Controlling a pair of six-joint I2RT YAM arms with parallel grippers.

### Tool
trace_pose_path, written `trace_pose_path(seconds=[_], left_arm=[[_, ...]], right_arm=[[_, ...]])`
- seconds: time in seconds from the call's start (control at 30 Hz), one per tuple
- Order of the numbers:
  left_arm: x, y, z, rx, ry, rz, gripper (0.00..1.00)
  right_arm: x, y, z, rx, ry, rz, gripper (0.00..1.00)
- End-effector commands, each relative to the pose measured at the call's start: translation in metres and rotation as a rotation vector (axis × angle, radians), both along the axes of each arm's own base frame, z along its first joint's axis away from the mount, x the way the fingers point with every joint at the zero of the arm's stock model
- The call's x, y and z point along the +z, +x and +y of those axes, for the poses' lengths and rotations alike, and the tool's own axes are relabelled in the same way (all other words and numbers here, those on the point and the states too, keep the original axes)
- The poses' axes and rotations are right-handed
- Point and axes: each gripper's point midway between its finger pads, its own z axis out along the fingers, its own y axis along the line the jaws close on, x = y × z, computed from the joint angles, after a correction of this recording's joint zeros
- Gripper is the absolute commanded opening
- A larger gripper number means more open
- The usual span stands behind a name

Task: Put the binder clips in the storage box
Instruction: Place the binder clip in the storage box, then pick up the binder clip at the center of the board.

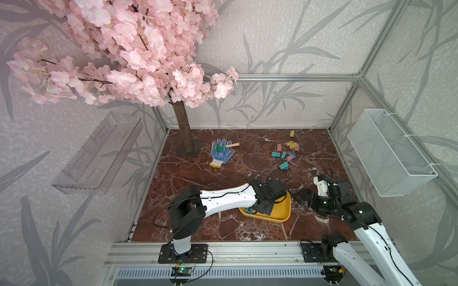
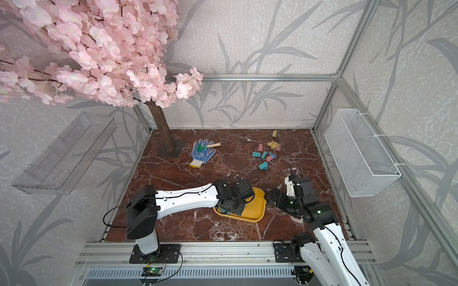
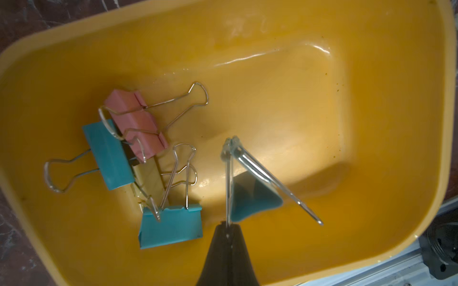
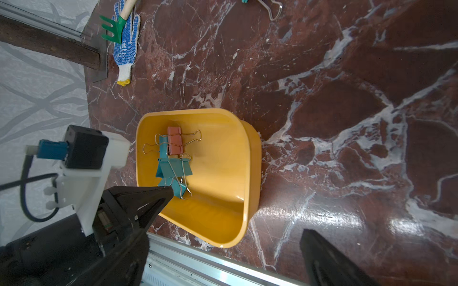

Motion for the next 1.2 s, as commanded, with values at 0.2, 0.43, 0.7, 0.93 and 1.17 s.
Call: trace_pose_path(seconds=[0.2, 0.43, 0.7, 0.93, 1.17], left_arm=[[-0.025, -0.003, 0.041, 0.014, 0.173, -0.009, 0.06], [-0.015, -0.003, 0.043, 0.015, 0.121, -0.036, 0.32], [0.092, 0.045, 0.048, 0.097, -0.160, -0.256, 0.46], [0.174, 0.124, 0.140, 0.168, -0.339, -0.611, 0.76], [0.140, 0.186, 0.237, 0.281, -0.311, -0.689, 1.00]], right_arm=[[-0.007, 0.000, -0.004, -0.025, -0.019, 0.041, 0.99], [0.000, 0.027, -0.006, -0.055, -0.065, 0.018, 0.98], [-0.001, 0.100, 0.002, -0.098, -0.088, -0.044, 0.97], [-0.013, 0.177, 0.014, -0.054, -0.154, -0.056, 0.96], [-0.021, 0.253, 0.032, 0.106, -0.263, -0.063, 0.93]])
